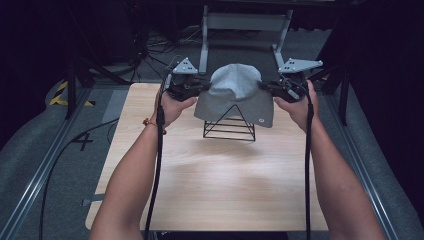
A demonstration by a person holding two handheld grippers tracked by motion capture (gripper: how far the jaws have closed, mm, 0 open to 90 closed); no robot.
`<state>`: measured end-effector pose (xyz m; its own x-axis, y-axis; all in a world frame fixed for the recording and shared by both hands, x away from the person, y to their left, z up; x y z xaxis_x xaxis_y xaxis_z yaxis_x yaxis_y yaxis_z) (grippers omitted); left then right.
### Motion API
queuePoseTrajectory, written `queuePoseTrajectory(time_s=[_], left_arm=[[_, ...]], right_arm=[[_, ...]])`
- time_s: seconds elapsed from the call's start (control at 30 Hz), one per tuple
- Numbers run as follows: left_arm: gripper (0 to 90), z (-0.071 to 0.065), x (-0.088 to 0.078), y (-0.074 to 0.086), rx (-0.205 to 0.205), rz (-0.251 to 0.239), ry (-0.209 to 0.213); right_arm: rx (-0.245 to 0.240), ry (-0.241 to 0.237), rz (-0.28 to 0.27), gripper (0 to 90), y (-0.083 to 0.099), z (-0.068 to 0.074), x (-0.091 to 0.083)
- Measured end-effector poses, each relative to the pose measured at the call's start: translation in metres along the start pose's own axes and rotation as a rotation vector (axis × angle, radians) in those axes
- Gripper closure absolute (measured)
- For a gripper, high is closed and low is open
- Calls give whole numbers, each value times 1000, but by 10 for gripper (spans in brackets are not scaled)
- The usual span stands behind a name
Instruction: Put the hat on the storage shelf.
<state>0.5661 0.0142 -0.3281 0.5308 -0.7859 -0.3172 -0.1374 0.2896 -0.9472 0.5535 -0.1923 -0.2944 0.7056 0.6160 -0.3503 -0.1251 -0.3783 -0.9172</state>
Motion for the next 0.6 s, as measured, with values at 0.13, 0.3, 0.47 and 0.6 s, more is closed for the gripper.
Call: queuePoseTrajectory(time_s=[0.13, 0.3, 0.47, 0.6], left_arm=[[869, -1, 6, 13, -7, 12, 4], [869, -6, 14, 30, -15, 22, 21], [869, -8, 20, 50, -31, 40, 25], [869, -10, 22, 64, -15, 73, 18]], right_arm=[[10, -16, 19, 859, 14, 5, 6], [29, -38, 34, 859, 34, 11, 13], [41, -45, 52, 858, 52, 14, 15], [46, -51, 78, 858, 67, 16, 17]])
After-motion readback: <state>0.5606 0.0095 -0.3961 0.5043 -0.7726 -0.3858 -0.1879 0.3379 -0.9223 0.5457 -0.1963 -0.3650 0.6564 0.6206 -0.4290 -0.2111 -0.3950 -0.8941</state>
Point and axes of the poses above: each handheld gripper's, and its own axes: x roughly forward along the jaws, y roughly out of its underside, z roughly to its left, the point moved 9 cm from there along x, roughly forward along the jaws, and after that the axes turned 7 degrees about -z, right-handed, at the moved point
